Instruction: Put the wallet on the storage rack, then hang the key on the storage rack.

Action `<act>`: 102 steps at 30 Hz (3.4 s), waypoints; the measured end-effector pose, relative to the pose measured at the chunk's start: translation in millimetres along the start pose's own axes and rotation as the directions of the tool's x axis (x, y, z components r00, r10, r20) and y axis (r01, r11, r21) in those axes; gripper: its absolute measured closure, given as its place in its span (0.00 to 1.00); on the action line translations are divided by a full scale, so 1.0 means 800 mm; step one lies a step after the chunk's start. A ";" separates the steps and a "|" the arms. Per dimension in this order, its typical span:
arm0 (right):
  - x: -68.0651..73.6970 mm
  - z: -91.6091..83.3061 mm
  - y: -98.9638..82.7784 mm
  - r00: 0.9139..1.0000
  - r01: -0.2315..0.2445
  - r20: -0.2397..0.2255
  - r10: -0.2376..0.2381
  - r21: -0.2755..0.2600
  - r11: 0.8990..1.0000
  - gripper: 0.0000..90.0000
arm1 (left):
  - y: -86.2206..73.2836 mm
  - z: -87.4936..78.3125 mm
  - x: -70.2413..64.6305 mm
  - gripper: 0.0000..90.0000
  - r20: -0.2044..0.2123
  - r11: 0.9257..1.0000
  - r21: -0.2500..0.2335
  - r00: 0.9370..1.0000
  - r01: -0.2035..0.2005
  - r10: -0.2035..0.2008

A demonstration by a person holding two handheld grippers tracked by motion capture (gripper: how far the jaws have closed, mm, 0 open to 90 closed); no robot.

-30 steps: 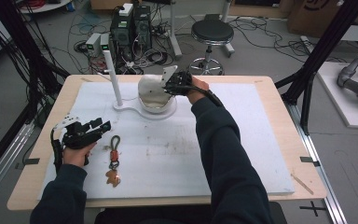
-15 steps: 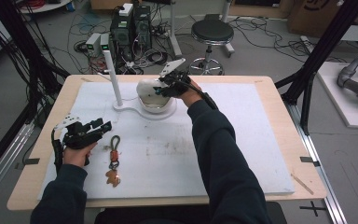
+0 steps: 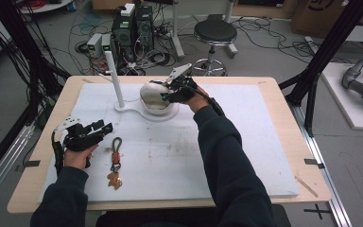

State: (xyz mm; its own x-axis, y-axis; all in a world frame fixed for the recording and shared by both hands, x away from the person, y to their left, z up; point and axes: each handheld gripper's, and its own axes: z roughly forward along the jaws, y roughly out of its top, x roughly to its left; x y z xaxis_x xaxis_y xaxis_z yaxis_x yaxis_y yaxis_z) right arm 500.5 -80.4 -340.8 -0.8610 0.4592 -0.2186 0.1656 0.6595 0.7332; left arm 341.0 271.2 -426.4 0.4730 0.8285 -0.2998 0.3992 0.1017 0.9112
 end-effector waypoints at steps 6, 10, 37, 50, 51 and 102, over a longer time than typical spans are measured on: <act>-0.010 -0.046 -0.026 0.982 -0.188 -0.031 0.186 -0.077 0.979 0.40 | 0.000 0.000 -0.001 0.47 -0.004 1.000 -0.005 1.000 0.011 -0.011; -0.007 -0.081 -0.051 0.972 -0.231 0.005 0.234 -0.139 0.963 0.36 | 0.000 0.000 -0.001 0.34 -0.011 1.000 -0.007 1.000 0.017 -0.017; 0.033 -0.191 -0.272 0.857 -0.437 0.223 0.465 -0.165 0.884 0.24 | -0.002 0.005 -0.016 0.25 0.009 0.999 0.015 0.999 -0.051 0.051; 0.037 -0.189 -0.269 0.865 -0.420 0.230 0.446 -0.155 0.894 0.24 | -0.003 0.006 -0.015 0.25 0.010 0.999 0.022 0.999 -0.040 0.040; 0.038 -0.189 -0.269 0.865 -0.421 0.229 0.447 -0.155 0.894 0.24 | -0.003 0.006 -0.015 0.25 0.011 0.999 0.023 0.999 -0.039 0.039; 0.044 -0.190 -0.275 0.881 -0.405 0.215 0.422 -0.122 0.906 0.26 | -0.032 0.027 -0.062 0.80 -0.108 0.877 0.435 0.956 -0.201 0.273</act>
State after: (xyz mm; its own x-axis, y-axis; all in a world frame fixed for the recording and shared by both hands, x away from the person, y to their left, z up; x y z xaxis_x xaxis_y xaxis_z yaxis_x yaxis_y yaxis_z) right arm 360.4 -299.8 -412.1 -0.5850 0.8108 -0.0213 0.4396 0.3390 0.8318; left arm 323.9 215.6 -441.0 0.4763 0.8793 -0.0071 0.5970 -0.3174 0.7368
